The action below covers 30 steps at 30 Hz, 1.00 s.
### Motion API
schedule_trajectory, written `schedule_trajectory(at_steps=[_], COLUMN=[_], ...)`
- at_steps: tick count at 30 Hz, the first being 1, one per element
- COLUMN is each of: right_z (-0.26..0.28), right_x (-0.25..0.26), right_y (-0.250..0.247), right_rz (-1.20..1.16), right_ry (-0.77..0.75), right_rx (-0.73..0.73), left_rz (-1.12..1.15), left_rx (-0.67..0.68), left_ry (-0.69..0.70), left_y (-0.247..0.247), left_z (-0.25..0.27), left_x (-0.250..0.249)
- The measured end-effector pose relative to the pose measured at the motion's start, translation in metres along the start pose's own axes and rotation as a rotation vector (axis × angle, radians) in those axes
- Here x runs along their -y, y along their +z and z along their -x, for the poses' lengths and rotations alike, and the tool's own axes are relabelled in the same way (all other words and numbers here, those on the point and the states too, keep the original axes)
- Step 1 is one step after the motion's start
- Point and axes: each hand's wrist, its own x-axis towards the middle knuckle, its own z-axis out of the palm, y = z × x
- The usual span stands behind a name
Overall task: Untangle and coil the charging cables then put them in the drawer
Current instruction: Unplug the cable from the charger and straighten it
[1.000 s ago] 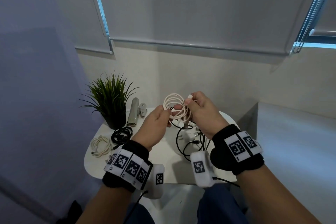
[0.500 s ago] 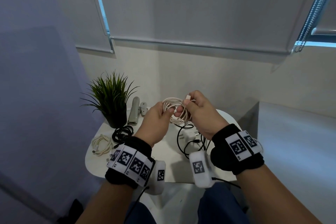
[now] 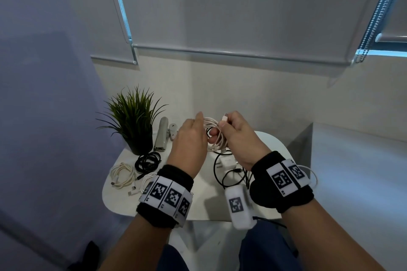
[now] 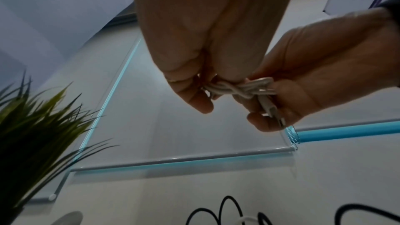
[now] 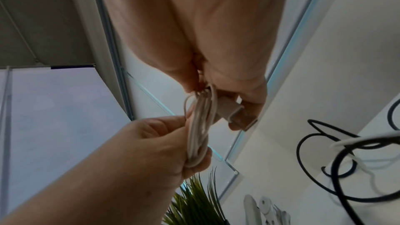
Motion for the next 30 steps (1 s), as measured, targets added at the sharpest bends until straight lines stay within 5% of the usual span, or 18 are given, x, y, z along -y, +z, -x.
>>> schedule_trajectory(at_steps=[14,18,24,30], right_z=[-0.003,-0.004,-0.01,-0.015], right_x=[-0.003,-0.005,-0.006,-0.009], right_y=[-0.005,-0.005,-0.008,-0.014], right_rz=[-0.04,-0.067,0.075,-0.013], right_ry=[0.0,0.002,-0.049,0.01], right_rx=[-0.064,-0.058,-0.162,-0.267], left_rz=[0.372,0.424,0.855,0.701], left_rx=[0.03,0.045,0.219,0.133], left_ry=[0.122,0.088,-0.071,0.015], left_y=[-0.005,-0.007,-0.006,0.0], left_z=[-0.004,-0.005,0.002,0.002], left_x=[0.009,0.008,0.002,0.009])
